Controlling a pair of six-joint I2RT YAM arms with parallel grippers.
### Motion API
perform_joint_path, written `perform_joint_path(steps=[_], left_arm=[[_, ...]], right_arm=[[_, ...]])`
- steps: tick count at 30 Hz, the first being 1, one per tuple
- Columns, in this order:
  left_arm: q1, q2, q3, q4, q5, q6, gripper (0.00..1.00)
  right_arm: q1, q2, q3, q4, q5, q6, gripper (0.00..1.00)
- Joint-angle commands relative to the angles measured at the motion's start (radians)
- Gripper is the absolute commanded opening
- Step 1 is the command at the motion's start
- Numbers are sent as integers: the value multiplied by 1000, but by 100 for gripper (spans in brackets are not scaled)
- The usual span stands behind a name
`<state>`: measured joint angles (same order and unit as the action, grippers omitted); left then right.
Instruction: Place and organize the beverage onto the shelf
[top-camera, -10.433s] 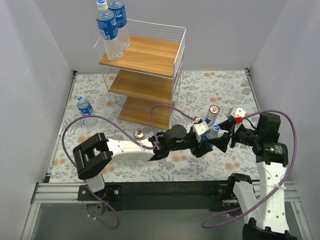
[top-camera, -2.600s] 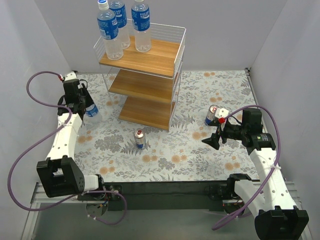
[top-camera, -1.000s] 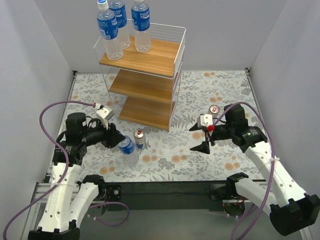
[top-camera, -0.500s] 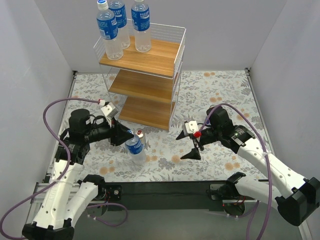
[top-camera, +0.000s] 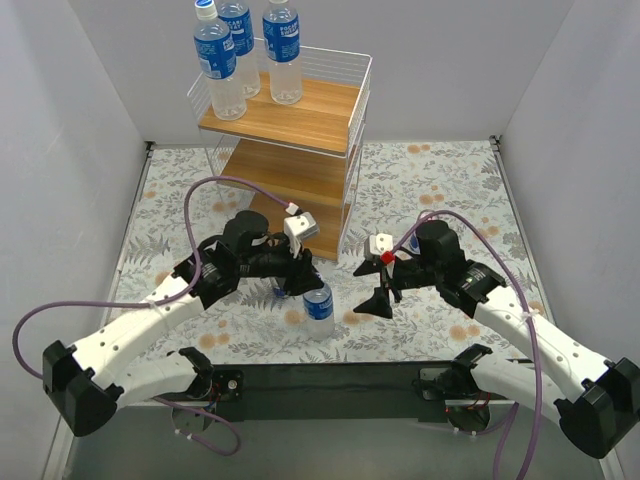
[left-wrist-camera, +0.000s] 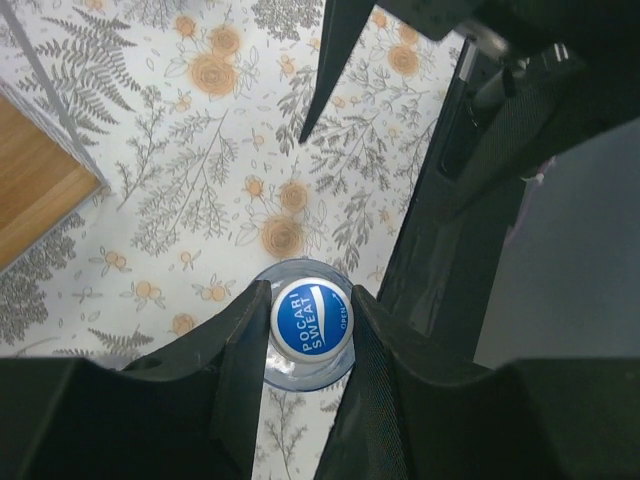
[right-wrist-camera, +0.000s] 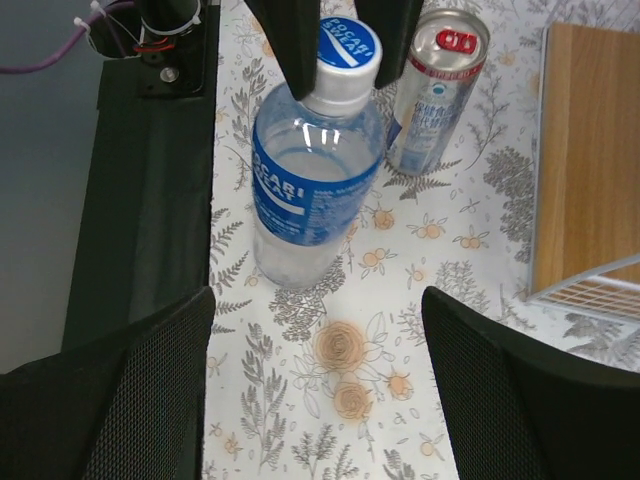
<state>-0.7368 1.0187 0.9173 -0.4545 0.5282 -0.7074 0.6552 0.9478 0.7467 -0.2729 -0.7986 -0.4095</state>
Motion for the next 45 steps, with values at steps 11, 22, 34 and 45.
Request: perform_joint_path(steps=[11,22,34,45], left_arm=[[-162,181,199,246,-138,-43,0],[-227,238,255,327,-217,-75,0],[-234,244,262,356,-218,-102,0],[-234,110,175,418,-361,-176,70]], right_arm=[[6,-7,-83,205,90,244,92],[6,9,-81,218,141,251,90],[-11,-7,-86,262,130,301,19],[-107,-148,-167,221,76,296,1]])
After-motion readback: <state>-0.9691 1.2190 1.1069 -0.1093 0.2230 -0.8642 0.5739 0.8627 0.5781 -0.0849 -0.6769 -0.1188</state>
